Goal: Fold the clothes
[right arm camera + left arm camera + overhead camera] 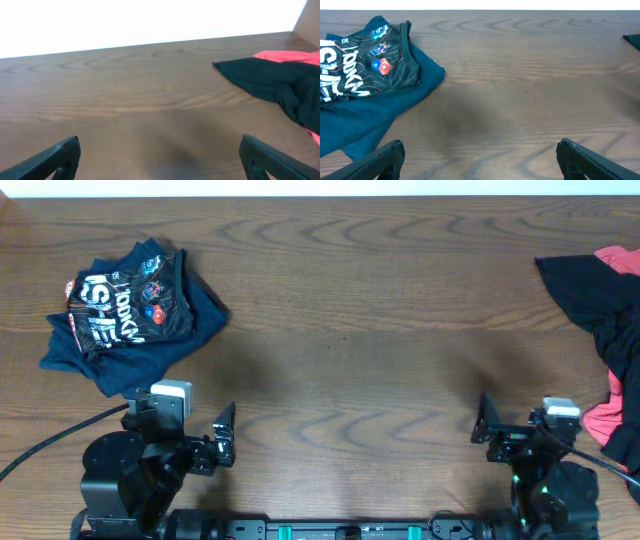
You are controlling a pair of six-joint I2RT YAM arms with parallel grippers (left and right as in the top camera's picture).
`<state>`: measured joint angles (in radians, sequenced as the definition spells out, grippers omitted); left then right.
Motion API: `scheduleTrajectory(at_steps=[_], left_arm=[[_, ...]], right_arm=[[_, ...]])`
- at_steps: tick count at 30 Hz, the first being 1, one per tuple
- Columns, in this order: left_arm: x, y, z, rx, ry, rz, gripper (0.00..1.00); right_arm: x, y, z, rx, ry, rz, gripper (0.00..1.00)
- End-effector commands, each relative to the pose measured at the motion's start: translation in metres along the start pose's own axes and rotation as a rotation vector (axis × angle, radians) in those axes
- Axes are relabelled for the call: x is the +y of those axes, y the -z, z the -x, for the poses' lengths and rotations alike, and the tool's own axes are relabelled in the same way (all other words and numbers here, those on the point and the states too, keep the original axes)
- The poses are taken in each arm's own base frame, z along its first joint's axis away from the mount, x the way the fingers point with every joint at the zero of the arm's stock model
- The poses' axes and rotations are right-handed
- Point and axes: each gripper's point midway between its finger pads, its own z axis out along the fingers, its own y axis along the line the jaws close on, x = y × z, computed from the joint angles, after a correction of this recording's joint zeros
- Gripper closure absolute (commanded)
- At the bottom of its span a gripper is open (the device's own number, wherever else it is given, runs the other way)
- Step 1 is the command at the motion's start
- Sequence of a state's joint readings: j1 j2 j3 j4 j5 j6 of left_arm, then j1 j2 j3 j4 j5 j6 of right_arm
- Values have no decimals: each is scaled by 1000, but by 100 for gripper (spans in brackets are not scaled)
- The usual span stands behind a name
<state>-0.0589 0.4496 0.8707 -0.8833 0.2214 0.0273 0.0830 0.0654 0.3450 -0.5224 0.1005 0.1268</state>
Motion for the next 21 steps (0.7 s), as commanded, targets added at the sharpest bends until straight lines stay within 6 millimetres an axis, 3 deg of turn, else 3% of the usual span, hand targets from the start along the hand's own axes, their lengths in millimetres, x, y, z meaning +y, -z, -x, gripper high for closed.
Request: scheduleTrajectory(at_steps=[1,10,14,21], left_arm=[[1,-1,-1,1,-11,6,2],[1,-1,-1,1,-11,6,2],[1,-1,-1,1,-11,6,2],[1,-1,-1,1,-11,6,2]], right_arm=[[4,-12,-12,-42,32,37,1],[6,-37,-17,-227,65,53,1],[6,-41,-33,-164,113,53,1],[10,-40,-33,-164,115,79,1]])
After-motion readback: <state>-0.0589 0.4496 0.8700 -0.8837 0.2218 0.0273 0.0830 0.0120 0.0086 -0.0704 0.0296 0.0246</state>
